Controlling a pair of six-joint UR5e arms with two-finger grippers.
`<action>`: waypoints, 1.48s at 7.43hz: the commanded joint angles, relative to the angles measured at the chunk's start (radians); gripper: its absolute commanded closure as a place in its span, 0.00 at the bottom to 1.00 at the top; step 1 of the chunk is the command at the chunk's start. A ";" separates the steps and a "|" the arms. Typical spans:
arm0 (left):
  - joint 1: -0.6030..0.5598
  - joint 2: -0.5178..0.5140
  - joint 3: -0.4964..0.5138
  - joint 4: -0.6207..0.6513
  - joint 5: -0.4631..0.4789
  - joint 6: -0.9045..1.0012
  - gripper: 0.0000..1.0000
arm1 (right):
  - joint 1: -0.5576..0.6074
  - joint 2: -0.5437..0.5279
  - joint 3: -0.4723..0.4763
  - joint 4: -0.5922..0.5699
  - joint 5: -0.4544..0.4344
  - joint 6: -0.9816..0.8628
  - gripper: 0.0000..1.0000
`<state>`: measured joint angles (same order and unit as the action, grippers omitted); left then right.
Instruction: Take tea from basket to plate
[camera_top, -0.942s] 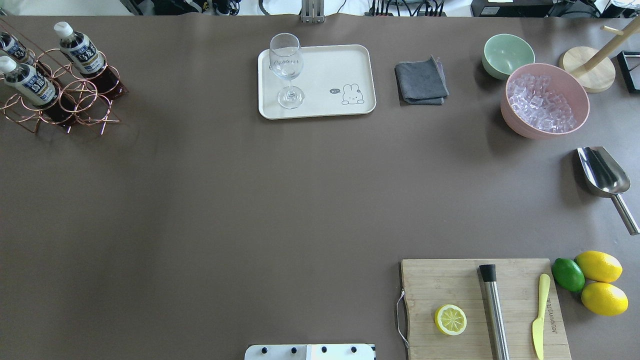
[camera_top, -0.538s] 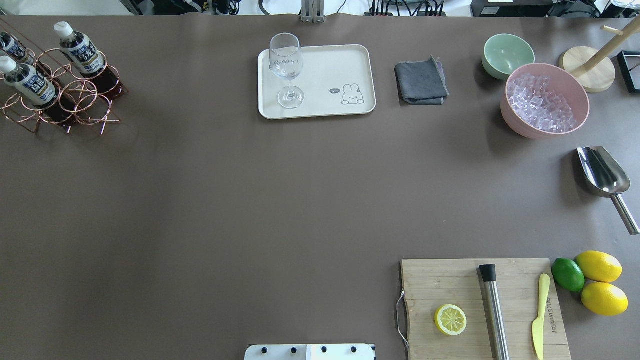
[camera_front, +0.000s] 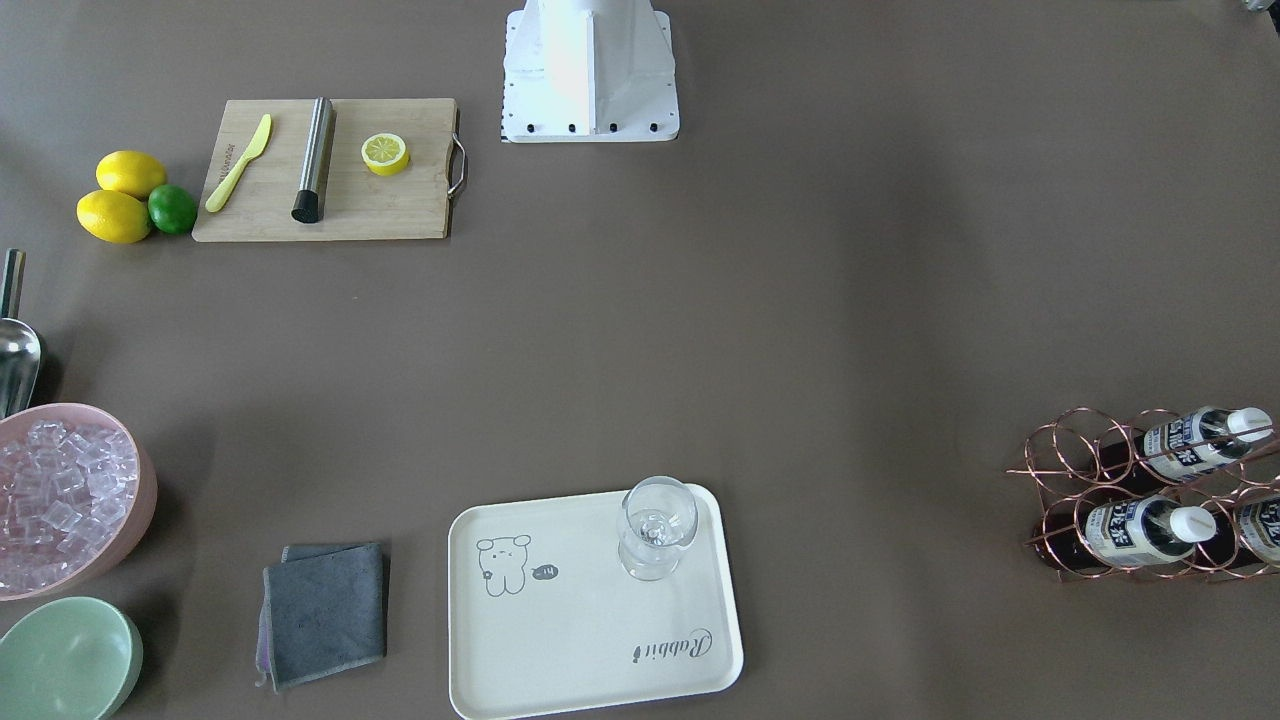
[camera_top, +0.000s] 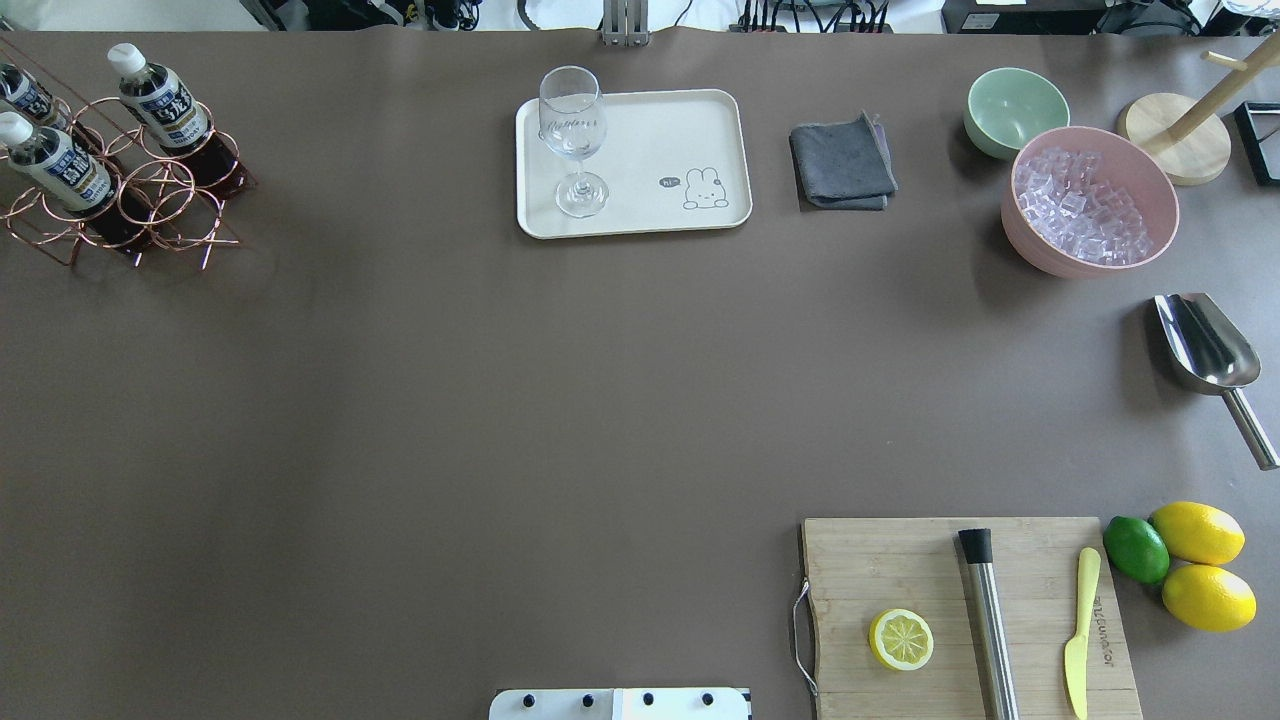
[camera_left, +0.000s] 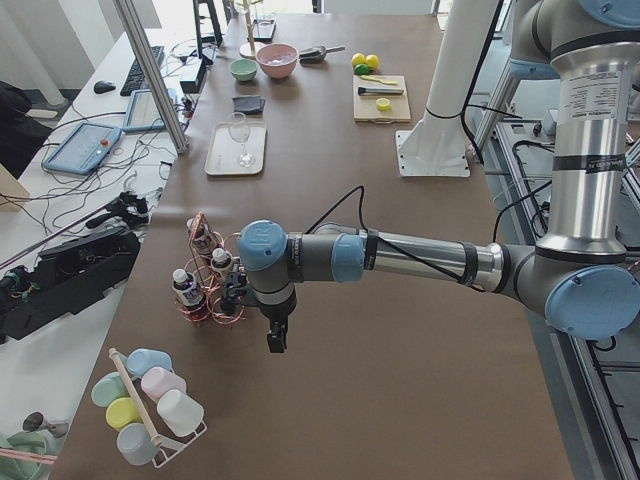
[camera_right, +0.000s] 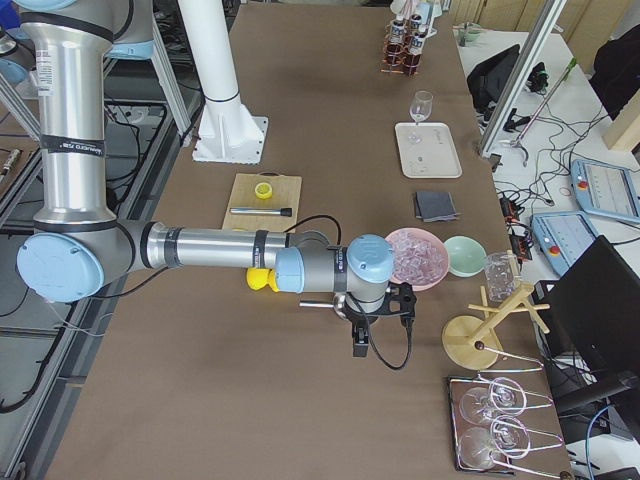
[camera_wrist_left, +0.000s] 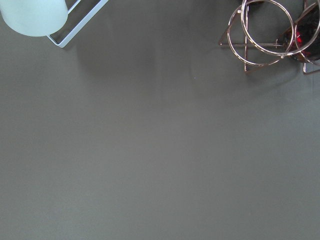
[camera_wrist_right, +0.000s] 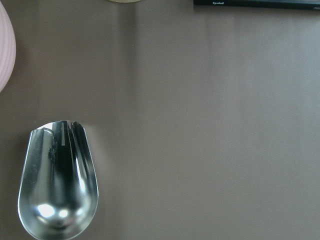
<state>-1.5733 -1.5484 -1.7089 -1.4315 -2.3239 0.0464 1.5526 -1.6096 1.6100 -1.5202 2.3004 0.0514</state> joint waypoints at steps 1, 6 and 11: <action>-0.004 0.001 -0.003 0.000 -0.006 -0.007 0.01 | -0.019 0.013 0.004 0.000 -0.006 0.001 0.00; -0.028 -0.018 -0.063 0.063 -0.006 -0.597 0.01 | -0.068 0.020 0.004 0.008 -0.004 -0.007 0.00; -0.008 -0.175 0.033 0.115 -0.084 -1.402 0.01 | -0.101 0.059 0.128 0.023 0.045 0.002 0.00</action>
<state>-1.5877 -1.6419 -1.7391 -1.3250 -2.4088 -1.1638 1.4691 -1.5526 1.6921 -1.4976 2.3098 0.0524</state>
